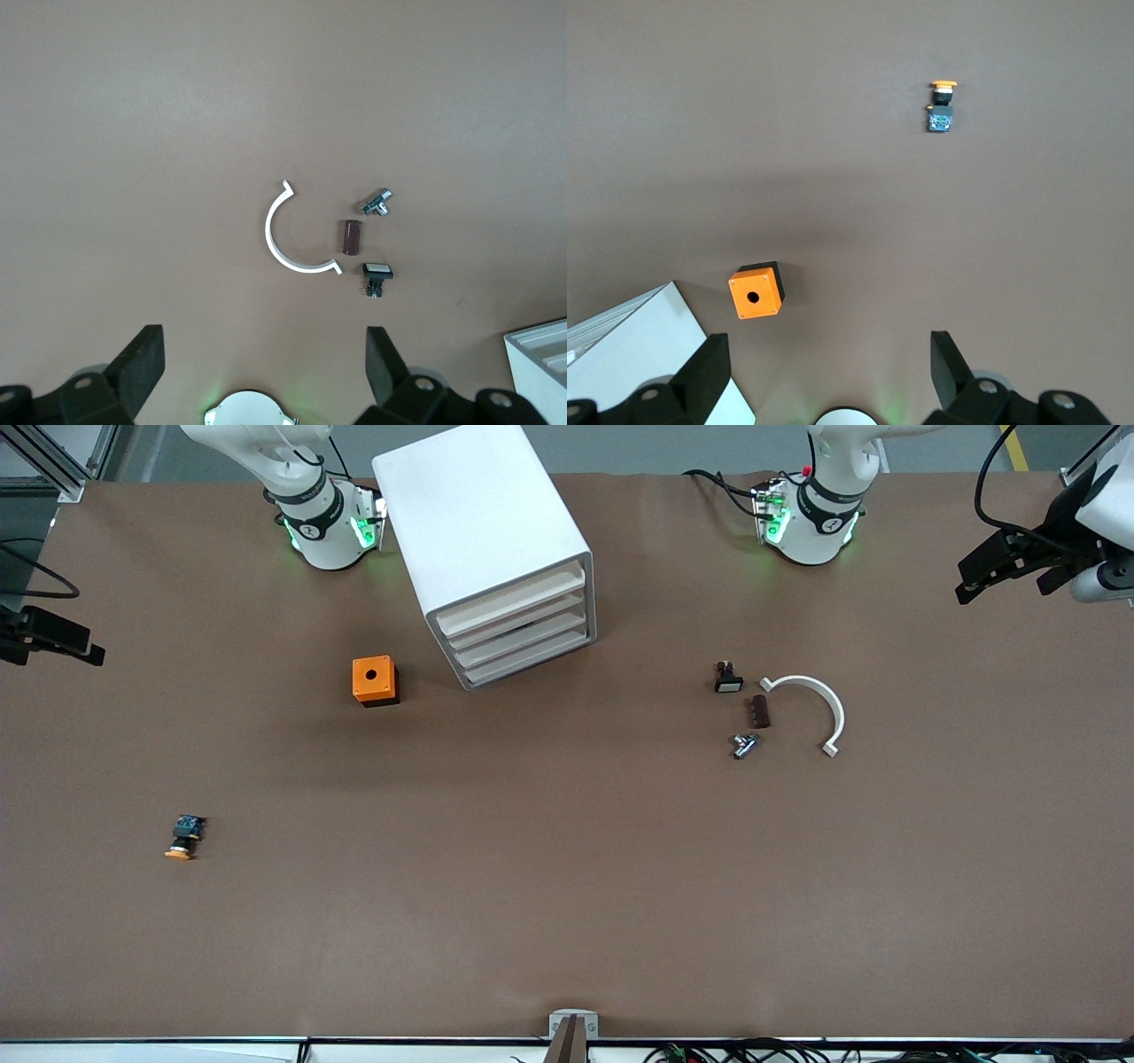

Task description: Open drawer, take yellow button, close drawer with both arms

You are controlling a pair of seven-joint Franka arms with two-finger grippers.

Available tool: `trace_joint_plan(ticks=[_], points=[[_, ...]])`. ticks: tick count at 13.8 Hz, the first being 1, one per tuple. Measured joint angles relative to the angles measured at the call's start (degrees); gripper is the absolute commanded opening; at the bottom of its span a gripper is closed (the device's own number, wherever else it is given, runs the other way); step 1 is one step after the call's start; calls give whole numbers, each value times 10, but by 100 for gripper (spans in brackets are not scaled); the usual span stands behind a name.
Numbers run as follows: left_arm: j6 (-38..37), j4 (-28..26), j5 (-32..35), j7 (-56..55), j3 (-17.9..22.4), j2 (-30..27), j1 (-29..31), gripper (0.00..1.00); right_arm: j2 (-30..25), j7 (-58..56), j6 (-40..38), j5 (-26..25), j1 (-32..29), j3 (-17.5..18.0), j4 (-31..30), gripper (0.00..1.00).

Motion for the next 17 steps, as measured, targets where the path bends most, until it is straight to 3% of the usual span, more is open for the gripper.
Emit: trace_joint_plan(ticks=[5, 9, 17], points=[[2, 0, 0, 0, -1, -1, 0, 100, -40, 0, -3, -6, 15, 0, -10, 100], [4, 0, 0, 0, -1, -1, 0, 100, -42, 36, 28, -7, 30, 0, -41, 100], [7, -6, 0, 0, 0, -1, 0, 100, -45, 34, 29, -9, 13, -6, -45, 100]])
